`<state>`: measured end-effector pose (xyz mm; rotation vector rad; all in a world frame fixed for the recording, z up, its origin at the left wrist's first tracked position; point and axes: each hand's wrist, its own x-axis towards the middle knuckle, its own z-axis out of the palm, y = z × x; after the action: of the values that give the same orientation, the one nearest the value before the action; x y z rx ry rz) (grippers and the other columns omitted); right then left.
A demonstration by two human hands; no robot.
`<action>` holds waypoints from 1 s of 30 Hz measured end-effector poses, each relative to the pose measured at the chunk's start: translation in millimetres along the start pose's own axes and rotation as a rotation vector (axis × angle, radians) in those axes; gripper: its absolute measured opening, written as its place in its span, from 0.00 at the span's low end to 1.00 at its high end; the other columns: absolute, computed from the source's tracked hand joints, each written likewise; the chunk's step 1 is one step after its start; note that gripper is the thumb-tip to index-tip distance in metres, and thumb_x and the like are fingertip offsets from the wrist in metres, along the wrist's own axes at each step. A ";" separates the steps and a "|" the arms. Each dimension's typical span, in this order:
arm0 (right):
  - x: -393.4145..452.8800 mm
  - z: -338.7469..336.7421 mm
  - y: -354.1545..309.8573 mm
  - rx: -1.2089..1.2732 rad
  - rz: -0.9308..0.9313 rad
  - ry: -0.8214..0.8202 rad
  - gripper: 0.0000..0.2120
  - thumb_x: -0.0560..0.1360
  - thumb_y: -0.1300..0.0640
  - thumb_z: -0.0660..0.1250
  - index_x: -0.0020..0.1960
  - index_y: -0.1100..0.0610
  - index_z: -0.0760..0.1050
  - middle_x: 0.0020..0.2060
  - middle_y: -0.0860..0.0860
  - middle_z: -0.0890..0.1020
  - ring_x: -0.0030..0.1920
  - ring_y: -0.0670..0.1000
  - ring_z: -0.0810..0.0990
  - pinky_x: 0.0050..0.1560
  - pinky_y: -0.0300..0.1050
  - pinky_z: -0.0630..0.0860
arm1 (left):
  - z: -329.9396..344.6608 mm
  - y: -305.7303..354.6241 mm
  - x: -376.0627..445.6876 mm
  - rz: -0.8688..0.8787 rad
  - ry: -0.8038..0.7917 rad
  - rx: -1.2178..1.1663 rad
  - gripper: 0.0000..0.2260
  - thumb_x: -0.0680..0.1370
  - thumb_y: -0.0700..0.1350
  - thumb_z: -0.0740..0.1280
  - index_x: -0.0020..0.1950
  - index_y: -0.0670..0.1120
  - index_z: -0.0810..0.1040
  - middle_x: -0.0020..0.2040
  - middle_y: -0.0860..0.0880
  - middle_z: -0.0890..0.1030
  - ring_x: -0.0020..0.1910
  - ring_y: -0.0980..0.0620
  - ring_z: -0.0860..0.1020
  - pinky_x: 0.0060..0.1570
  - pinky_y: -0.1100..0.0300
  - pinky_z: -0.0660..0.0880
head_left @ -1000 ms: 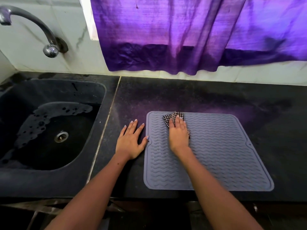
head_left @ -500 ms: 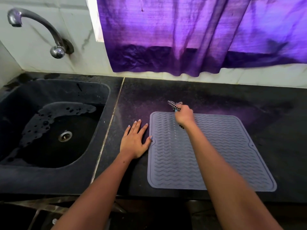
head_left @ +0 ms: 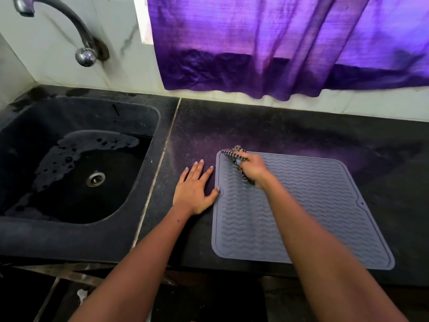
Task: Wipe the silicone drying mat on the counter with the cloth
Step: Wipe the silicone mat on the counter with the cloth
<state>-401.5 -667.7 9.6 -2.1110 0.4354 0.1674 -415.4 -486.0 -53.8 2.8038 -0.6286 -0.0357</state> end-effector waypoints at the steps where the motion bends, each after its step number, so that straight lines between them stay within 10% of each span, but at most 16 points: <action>1: -1.1 -5.1 -2.6 0.165 0.051 0.034 0.19 0.78 0.64 0.58 0.68 0.55 0.72 0.56 0.55 0.80 0.52 0.54 0.79 0.52 0.45 0.75 | -0.5 -0.2 -0.7 0.003 -0.006 -0.001 0.39 0.68 0.68 0.39 0.77 0.53 0.52 0.78 0.49 0.48 0.77 0.53 0.45 0.74 0.54 0.40; 14: -75.0 69.8 29.8 -0.714 -0.308 0.175 0.28 0.79 0.61 0.54 0.76 0.57 0.51 0.77 0.56 0.47 0.77 0.53 0.44 0.75 0.45 0.41 | -0.6 0.5 -0.8 0.018 0.025 0.014 0.39 0.68 0.63 0.38 0.77 0.51 0.54 0.78 0.47 0.50 0.77 0.51 0.47 0.74 0.54 0.41; 19: -63.9 39.5 22.9 -0.266 -0.240 -0.056 0.24 0.79 0.65 0.57 0.74 0.55 0.61 0.76 0.50 0.54 0.76 0.50 0.51 0.74 0.42 0.49 | -1.7 4.2 -5.7 -0.007 0.129 -0.083 0.31 0.75 0.56 0.45 0.73 0.43 0.64 0.76 0.42 0.59 0.76 0.47 0.56 0.75 0.53 0.48; 23: -62.0 22.0 0.2 0.313 0.065 0.074 0.19 0.79 0.65 0.57 0.69 0.57 0.70 0.61 0.53 0.77 0.61 0.53 0.75 0.59 0.42 0.72 | -1.2 11.3 -18.4 -0.005 0.141 -0.062 0.28 0.76 0.51 0.45 0.71 0.41 0.68 0.73 0.42 0.65 0.73 0.45 0.62 0.73 0.51 0.53; 30: -128.5 65.0 16.9 -0.574 -0.248 0.230 0.25 0.77 0.63 0.58 0.74 0.58 0.60 0.75 0.56 0.57 0.76 0.55 0.55 0.75 0.47 0.52 | 3.4 12.7 -37.8 -0.032 -0.039 0.060 0.27 0.78 0.52 0.39 0.77 0.47 0.50 0.78 0.45 0.48 0.77 0.48 0.46 0.74 0.53 0.41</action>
<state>-523.7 -590.6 -2.7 -2.7437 0.2731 -0.1124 -455.2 -481.9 -55.0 2.8775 -0.6033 -0.0798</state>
